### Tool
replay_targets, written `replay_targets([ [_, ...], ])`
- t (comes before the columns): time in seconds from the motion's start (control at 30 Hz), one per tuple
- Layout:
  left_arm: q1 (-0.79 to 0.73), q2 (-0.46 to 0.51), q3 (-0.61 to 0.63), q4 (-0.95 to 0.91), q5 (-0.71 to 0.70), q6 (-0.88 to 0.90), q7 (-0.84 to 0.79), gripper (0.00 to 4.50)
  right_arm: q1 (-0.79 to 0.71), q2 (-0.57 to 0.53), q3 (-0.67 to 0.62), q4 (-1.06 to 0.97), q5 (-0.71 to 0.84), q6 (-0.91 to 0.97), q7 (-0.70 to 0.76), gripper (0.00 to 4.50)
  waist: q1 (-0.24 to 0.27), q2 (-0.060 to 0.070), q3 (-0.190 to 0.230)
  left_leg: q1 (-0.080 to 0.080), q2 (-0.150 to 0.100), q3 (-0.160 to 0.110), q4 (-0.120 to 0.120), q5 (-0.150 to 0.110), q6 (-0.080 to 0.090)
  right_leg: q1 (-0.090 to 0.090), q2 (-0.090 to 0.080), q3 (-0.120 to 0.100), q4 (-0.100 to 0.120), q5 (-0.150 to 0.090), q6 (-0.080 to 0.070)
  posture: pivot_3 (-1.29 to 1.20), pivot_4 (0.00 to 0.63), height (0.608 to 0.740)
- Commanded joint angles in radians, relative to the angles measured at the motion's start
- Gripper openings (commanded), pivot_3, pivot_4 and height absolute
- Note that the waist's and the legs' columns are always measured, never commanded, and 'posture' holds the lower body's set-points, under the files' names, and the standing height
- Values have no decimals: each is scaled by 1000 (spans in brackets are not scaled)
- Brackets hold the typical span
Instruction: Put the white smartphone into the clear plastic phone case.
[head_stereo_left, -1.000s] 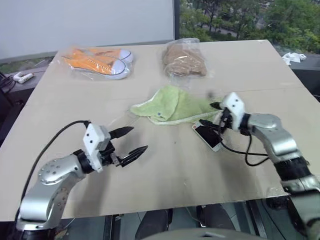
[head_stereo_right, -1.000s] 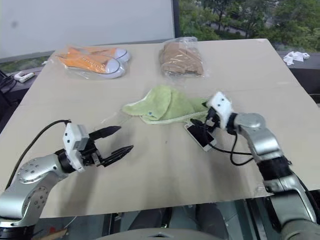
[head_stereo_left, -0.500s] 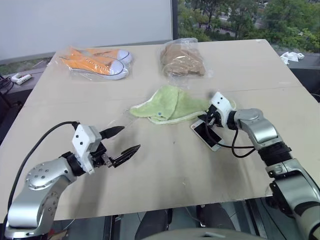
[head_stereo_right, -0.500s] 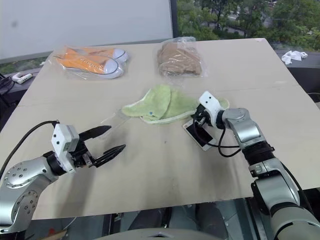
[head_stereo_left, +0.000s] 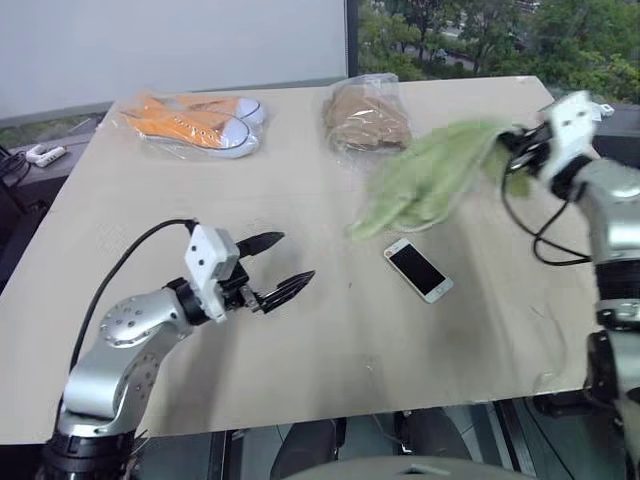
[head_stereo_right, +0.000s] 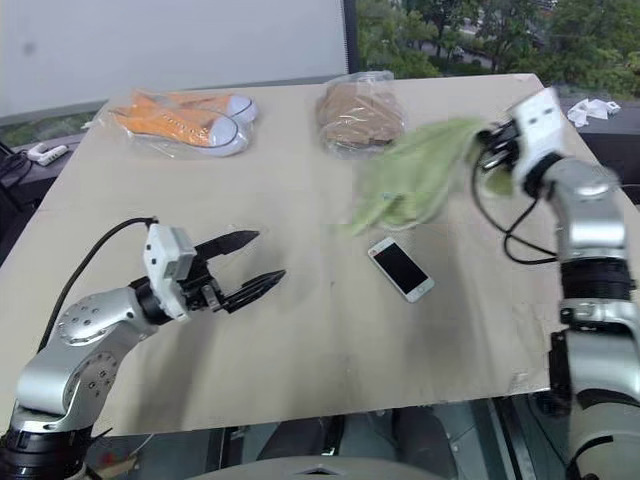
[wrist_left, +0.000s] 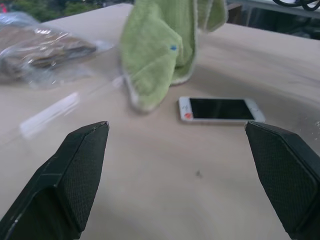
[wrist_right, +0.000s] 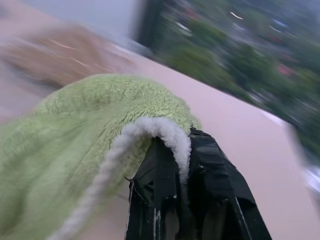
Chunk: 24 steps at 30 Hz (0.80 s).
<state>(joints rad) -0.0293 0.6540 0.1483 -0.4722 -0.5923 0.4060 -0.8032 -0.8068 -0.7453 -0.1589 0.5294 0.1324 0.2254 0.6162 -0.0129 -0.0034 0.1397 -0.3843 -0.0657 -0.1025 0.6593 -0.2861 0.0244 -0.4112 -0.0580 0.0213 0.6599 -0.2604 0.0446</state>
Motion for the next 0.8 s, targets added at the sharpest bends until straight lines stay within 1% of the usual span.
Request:
replay_targets([
  [0.03, -45, -10, -14, -62, -33, 18, 9, 4500, 5, -82, -10, 8, -14, 59, 42, 765, -6, 0, 0, 0, 0, 1, 0, 0, 0, 0, 0, 1, 0, 0, 0, 0, 150, 740],
  [0.1, -68, -20, -24, -68, -42, 30, 14, 4500, 33, -112, 3, 2, -30, 103, 49, 1475, -8, 0, 0, 1, 1, 4, 0, 0, 0, 0, 1, 4, 1, 0, 0, 0, 150, 740],
  [0.2, -81, -24, -31, -72, -48, 41, 18, 4500, 55, -126, 6, -22, -30, 173, 58, 3075, -10, 0, 0, 2, 2, 7, 0, 0, 0, 0, 2, 7, 2, 0, 0, 0, 150, 740],
  [0.23, -82, -22, -33, -73, -47, 43, 17, 4500, 83, -137, 18, -60, -16, 229, 101, 3541, -11, 0, 0, 2, 2, 7, 0, 0, 0, 0, 2, 7, 2, 0, 0, 0, 150, 740],
  [0.27, -80, -22, -34, -73, -47, 45, 17, 4500, 135, -164, 46, -124, -6, 290, 165, 4061, -8, 0, 0, 3, 3, 7, 0, 0, 0, 0, 2, 7, 2, 0, 0, 0, 150, 740],
  [0.3, -76, -21, -34, -73, -44, 45, 17, 4500, 190, -199, 71, -189, 7, 352, 231, 4478, -5, 0, 0, 2, 3, 7, 0, 0, 1, 0, 2, 7, 2, 0, 0, 0, 150, 740],
  [0.4, -67, -19, -31, -75, -41, 45, 16, 4500, 301, -278, 93, -322, 44, 429, 349, 4478, 5, 0, 0, 1, 3, 6, 0, -1, 2, -1, 2, 6, 1, 0, 0, 0, 150, 740],
  [0.5, -52, -16, -22, -77, -41, 47, 19, 4500, 426, -364, 63, -441, 100, 432, 476, 4478, 7, 1, 1, 0, 3, 7, 3, -2, 4, -1, 1, 6, 0, 0, 1, 0, 150, 740],
  [0.57, -37, -14, -12, -75, -39, 48, 27, 4500, 479, -395, 28, -481, 122, 395, 510, 4478, 7, 1, 1, 0, 3, 7, 4, -3, 4, 0, 1, 6, 0, 0, 1, 0, 150, 740],
  [0.67, -12, -22, 12, -62, -44, 49, 45, 4500, 479, -357, -34, -528, 187, 363, 506, 4478, -2, 0, 1, 1, 3, 7, 6, -3, 4, 2, 2, 7, 1, 1, 2, 0, 150, 740],
  [0.73, 11, -12, 24, -30, -3, 39, 66, 4500, 470, -282, -78, -623, 292, 410, 489, 4478, -4, -1, 2, 4, 4, 9, 6, -3, 4, 3, 3, 9, 2, 1, 2, 0, 150, 740],
  [0.8, 21, -3, 23, 17, 76, 26, 115, 4500, 483, -177, -104, -724, 389, 402, 471, 4478, -3, -1, 2, 4, 5, 9, 5, -3, 4, 3, 4, 8, 2, 1, 2, 0, 150, 740],
])
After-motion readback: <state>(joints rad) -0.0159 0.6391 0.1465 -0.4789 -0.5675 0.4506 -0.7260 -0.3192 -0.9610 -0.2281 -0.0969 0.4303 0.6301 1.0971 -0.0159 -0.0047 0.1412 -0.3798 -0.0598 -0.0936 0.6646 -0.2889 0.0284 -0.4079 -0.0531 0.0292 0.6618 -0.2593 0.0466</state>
